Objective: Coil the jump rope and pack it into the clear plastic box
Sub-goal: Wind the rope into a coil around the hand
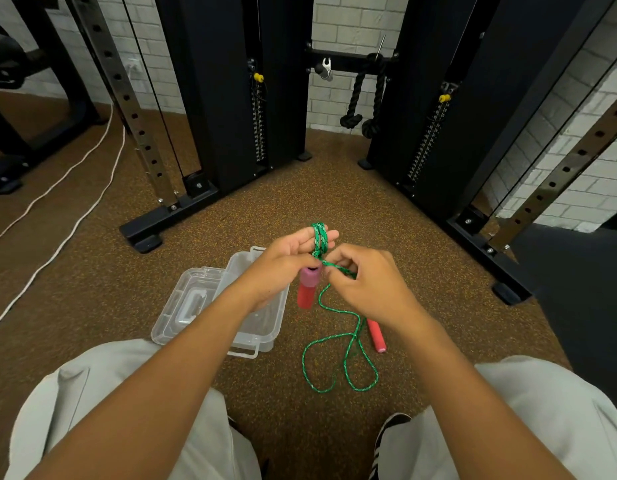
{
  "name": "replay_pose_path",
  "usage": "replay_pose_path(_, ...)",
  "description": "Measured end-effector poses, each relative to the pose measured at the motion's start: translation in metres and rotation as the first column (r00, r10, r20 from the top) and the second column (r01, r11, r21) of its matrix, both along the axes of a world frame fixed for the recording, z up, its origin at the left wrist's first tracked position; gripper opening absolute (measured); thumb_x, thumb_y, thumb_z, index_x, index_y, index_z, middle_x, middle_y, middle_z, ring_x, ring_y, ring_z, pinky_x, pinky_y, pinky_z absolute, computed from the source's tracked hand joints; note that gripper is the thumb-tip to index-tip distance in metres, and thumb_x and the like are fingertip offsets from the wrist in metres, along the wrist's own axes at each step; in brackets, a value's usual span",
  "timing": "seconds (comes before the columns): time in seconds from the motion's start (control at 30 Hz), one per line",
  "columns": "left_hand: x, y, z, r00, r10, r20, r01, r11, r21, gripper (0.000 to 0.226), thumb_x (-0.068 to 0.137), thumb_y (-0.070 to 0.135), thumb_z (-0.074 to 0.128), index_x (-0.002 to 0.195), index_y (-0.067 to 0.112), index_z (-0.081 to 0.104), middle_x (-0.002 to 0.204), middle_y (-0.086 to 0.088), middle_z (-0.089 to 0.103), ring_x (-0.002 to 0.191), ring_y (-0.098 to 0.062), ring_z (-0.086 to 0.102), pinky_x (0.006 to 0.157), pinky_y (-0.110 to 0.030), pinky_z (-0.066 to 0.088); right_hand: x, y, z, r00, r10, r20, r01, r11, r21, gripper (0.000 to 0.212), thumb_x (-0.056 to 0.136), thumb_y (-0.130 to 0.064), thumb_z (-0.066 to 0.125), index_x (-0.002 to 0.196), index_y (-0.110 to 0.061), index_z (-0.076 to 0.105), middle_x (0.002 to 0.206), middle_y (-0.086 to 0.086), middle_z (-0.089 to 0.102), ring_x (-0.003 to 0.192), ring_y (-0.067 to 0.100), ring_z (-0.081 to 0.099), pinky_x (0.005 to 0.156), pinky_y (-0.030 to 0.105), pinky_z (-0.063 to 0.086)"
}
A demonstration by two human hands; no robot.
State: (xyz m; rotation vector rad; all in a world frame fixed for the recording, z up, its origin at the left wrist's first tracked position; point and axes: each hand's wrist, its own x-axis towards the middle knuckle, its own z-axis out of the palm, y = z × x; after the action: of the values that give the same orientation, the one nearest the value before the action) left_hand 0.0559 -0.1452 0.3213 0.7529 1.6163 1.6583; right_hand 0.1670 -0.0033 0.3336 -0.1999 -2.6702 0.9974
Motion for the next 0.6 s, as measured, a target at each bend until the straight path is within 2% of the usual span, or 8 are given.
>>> replay_pose_path(0.07, 0.000, 0.001, 0.001, 1.000, -0.006, -0.025, 0.006, 1.000, -0.005, 0.062, 0.090, -0.019, 0.044, 0.135, 0.022, 0.052, 0.143, 0.004, 0.062, 0.132, -0.008, 0.057, 0.107, -0.020, 0.045, 0.000, 0.004, 0.003, 1.000, -0.008, -0.026, 0.008, 1.000, -0.017, 0.007, 0.087, -0.015, 0.071, 0.085, -0.020, 0.076, 0.072, -0.019, 0.068, 0.066, -0.005, 0.059, 0.061, 0.009, 0.039)
replay_pose_path(0.2, 0.000, 0.002, -0.003, 0.997, -0.012, -0.080, 0.009, 0.999, -0.034, 0.054, 0.095, -0.016, 0.046, 0.144, 0.005, 0.049, 0.141, -0.006, 0.063, 0.131, -0.013, 0.059, 0.105, -0.021, 0.046, 0.000, 0.010, 0.009, 0.998, -0.010, -0.054, 0.008, 0.999, -0.037, 0.006, 0.088, -0.016, 0.072, 0.087, -0.020, 0.076, 0.082, -0.012, 0.074, 0.067, 0.000, 0.061, 0.061, 0.011, 0.040)
replay_pose_path(0.3, 0.004, 0.002, -0.004, 0.995, -0.039, -0.096, 0.037, 0.999, -0.022, 0.035, 0.101, -0.004, 0.050, 0.135, 0.002, 0.057, 0.131, -0.010, 0.069, 0.124, -0.015, 0.063, 0.105, -0.024, 0.046, 0.000, 0.017, 0.014, 0.996, -0.027, -0.085, 0.024, 0.999, -0.038, 0.004, 0.090, -0.020, 0.072, 0.089, -0.022, 0.075, 0.082, -0.010, 0.074, 0.070, 0.002, 0.063, 0.064, 0.016, 0.043)
replay_pose_path(0.4, 0.007, 0.000, -0.001, 0.993, -0.072, -0.088, 0.069, 0.997, -0.036, 0.027, 0.103, 0.003, 0.052, 0.126, 0.004, 0.065, 0.122, -0.011, 0.073, 0.117, -0.015, 0.068, 0.106, -0.027, 0.048, 0.000, 0.023, 0.017, 0.995, -0.025, -0.097, 0.017, 0.997, -0.081, 0.004, 0.089, -0.020, 0.075, 0.087, -0.024, 0.074, 0.077, -0.009, 0.075, 0.071, 0.002, 0.066, 0.068, 0.019, 0.046)
replay_pose_path(0.53, 0.009, -0.002, 0.002, 0.986, -0.128, -0.111, 0.118, 0.988, -0.098, 0.022, 0.102, 0.006, 0.056, 0.120, 0.005, 0.068, 0.102, 0.004, 0.078, 0.103, -0.005, 0.070, 0.095, -0.020, 0.049, 0.001, 0.024, 0.017, 0.994, 0.013, -0.107, -0.024, 0.995, -0.102, 0.004, 0.085, -0.021, 0.079, 0.085, -0.023, 0.076, 0.082, -0.008, 0.074, 0.078, 0.012, 0.072, 0.079, 0.043, 0.057)
replay_pose_path(0.6, 0.010, -0.002, 0.003, 0.984, -0.143, -0.103, 0.131, 0.985, -0.113, 0.022, 0.102, 0.006, 0.055, 0.120, 0.006, 0.068, 0.105, 0.002, 0.078, 0.104, -0.007, 0.071, 0.097, -0.022, 0.051, 0.000, 0.025, 0.014, 0.993, 0.021, -0.113, -0.033, 0.994, -0.104, 0.004, 0.083, -0.024, 0.081, 0.085, -0.025, 0.078, 0.087, -0.007, 0.072, 0.080, 0.016, 0.071, 0.077, 0.048, 0.057)
